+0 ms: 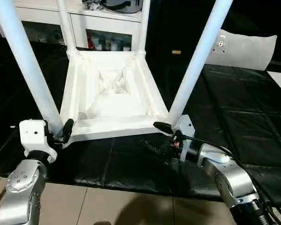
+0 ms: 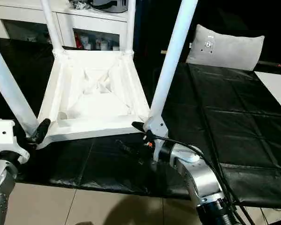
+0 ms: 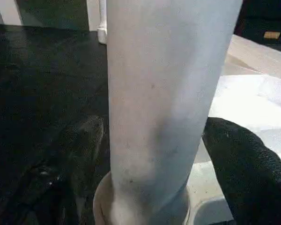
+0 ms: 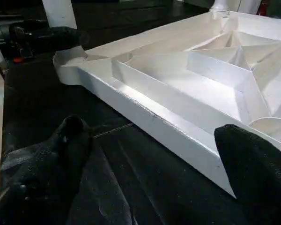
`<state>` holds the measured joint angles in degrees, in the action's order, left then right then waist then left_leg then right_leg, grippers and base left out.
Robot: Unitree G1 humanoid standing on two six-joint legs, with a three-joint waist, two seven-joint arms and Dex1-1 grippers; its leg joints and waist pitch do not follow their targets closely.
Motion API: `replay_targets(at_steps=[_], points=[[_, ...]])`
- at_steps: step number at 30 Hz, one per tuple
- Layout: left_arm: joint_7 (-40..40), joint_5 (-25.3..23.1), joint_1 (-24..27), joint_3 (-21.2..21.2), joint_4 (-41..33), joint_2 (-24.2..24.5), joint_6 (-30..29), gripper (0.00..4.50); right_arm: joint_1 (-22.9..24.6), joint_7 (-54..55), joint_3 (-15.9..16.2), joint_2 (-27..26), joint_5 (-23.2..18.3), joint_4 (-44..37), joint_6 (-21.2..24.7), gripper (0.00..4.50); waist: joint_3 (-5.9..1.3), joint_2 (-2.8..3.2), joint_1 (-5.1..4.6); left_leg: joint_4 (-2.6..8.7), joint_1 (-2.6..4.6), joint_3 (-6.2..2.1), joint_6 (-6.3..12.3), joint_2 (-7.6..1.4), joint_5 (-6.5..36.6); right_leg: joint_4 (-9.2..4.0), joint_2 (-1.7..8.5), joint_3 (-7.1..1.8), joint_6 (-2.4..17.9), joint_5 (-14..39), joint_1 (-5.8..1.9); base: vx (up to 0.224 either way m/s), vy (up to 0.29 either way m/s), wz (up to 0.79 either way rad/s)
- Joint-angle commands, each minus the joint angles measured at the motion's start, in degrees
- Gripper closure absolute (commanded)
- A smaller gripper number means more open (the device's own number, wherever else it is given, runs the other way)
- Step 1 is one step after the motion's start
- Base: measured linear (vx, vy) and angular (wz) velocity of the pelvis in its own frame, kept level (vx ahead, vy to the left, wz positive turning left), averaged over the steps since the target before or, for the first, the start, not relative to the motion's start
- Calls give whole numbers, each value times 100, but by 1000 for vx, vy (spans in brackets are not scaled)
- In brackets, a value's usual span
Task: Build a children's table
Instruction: Flip table
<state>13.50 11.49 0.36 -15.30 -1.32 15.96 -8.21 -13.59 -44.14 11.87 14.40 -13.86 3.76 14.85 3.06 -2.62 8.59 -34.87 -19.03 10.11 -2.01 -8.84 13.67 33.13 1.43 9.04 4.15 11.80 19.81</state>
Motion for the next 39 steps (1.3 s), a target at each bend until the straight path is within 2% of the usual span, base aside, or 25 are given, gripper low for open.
replay_targets(at_steps=[1,6,9,10,14,19,22,26,32,39], points=[[44,9,23,-14,-1,39,33,89,-23,4,35,34,28,63,-56,0,-273,104,4,524,9,-362,124,-748,664,-401,1064,-642,275,1189,-202,0,0,0],[321,133,16,-117,87,240,88,89,-15,-24,40,40,46,79,-79,0,-271,100,-1,527,13,-355,124,-741,680,-406,1067,-646,271,1216,-197,0,0,0],[535,275,-11,-187,127,361,121,101,-29,-42,36,28,52,89,-77,0,-270,119,-1,532,25,-361,90,-754,692,-390,1062,-647,315,1141,-185,0,0,0],[737,391,-39,-215,154,461,114,120,-35,-53,38,23,50,91,-74,0,-273,123,1,533,25,-360,84,-753,700,-386,1067,-648,324,1124,-186,0,0,0],[993,526,-110,-237,240,600,61,137,-26,-77,49,29,52,95,-82,0,-269,135,4,540,22,-358,34,-746,772,-394,1082,-656,337,1192,-196,0,0,0],[1328,612,-158,-169,333,764,1,187,-14,-97,57,41,47,77,-75,0,-271,134,-3,545,28,-358,23,-748,764,-381,1071,-658,355,1134,-193,0,0,0],[1543,653,-167,-100,381,863,-41,208,-13,-102,58,45,49,77,-73,0,-264,154,-3,549,41,-356,-1,-744,834,-391,1069,-658,351,1215,-181,0,0,0],[1700,677,-210,-84,523,970,-28,239,-13,-121,60,56,54,75,-70,0,-269,154,3,552,42,-353,-17,-753,792,-365,1072,-664,413,1048,-183,0,0,0],[1823,714,-244,-99,613,1046,-31,249,-31,-153,54,55,60,110,-83,0,-261,145,24,557,47,-358,-22,-756,877,-402,1083,-662,341,1372,-186,0,0,0],[1688,754,-267,-111,560,937,-149,249,-90,-60,52,7,126,199,-124,0,-270,149,31,553,40,-353,-19,-762,787,-374,1080,-664,398,1150,-184,0,0,0]])
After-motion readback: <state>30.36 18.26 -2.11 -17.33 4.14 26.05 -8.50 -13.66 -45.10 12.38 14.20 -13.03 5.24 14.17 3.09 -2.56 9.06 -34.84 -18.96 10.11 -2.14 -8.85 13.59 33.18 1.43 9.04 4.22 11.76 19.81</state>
